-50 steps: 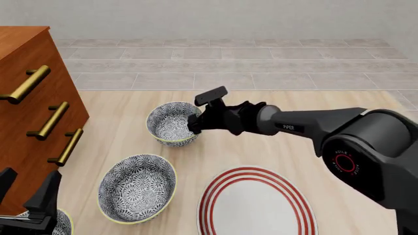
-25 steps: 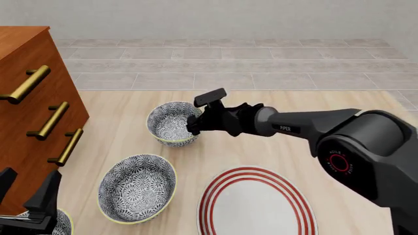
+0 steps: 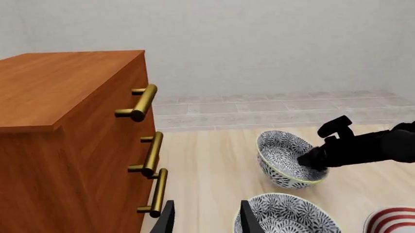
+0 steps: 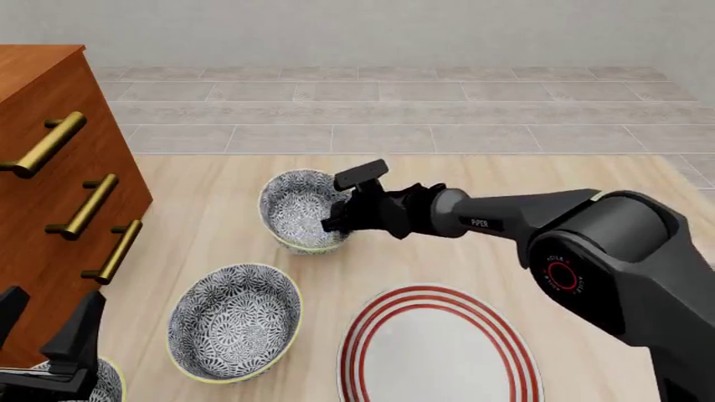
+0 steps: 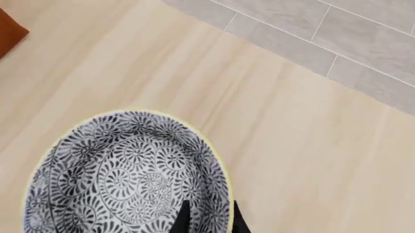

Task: Pick up the bowl and put it in the front on the plate.

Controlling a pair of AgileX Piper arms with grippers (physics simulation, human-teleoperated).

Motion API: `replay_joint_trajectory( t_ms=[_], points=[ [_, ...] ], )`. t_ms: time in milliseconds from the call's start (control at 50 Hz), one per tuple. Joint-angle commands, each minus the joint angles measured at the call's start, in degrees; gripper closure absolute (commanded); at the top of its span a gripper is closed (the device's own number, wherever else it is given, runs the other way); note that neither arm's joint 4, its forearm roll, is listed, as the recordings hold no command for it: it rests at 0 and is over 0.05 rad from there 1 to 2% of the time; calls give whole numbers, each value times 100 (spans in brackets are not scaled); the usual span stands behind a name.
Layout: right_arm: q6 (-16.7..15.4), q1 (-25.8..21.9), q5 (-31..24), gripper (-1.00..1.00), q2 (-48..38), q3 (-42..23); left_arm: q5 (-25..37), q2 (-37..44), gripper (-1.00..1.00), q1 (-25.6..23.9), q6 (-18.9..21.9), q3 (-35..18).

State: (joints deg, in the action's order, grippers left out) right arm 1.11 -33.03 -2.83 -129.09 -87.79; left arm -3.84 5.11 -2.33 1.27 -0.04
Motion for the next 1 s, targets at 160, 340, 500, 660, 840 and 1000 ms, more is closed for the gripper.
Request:
replay_joint_trajectory(
  t_ms=[160, 340, 500, 660, 840, 1000],
  points=[
    [29, -50, -20, 100, 243, 126, 3, -5, -100, 0, 4, 0],
    [116, 52, -47, 100, 337, 58, 19, -24, -100, 1, 11, 0],
    [130, 168, -6, 100, 399, 66, 32, -39, -100, 0, 13, 0],
    [129, 214, 97, 100, 495, 205, 29, -34, -100, 4, 11, -1],
    [138, 233, 227, 100, 714, 442, 25, -35, -100, 4, -4, 0],
    [78, 321, 237, 100, 958, 611, 50, -65, -100, -12, 17, -1]
  ],
)
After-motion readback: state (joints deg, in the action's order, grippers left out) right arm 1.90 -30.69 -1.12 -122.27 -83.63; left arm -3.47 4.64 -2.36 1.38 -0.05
